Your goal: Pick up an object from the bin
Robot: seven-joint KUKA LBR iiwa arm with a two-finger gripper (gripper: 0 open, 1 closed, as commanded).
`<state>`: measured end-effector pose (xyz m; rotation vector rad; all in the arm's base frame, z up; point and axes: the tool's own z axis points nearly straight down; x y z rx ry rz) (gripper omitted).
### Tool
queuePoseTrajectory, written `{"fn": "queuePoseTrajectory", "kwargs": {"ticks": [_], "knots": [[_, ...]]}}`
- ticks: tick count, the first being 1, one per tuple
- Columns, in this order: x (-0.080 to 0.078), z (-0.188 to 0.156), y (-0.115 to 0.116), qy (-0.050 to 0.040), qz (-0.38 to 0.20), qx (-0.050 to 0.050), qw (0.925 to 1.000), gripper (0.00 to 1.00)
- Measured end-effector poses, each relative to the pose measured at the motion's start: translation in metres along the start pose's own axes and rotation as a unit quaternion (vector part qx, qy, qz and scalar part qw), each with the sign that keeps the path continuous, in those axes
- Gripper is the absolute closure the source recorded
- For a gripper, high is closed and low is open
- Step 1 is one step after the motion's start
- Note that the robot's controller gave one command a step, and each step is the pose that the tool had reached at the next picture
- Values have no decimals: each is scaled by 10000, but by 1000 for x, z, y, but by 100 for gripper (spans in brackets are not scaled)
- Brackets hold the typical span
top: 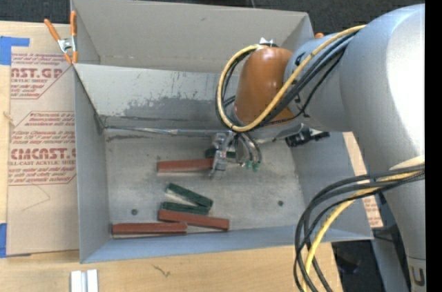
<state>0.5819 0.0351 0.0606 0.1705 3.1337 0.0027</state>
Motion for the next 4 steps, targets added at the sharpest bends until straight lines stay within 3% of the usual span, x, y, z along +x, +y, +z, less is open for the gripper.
{"fn": "queuePoseTrajectory", "kwargs": {"ticks": [2,4], "knots": [[3,-24,0,52,8,9,10000,100],[0,-59,0,3,9,-1,10000,100]]}}
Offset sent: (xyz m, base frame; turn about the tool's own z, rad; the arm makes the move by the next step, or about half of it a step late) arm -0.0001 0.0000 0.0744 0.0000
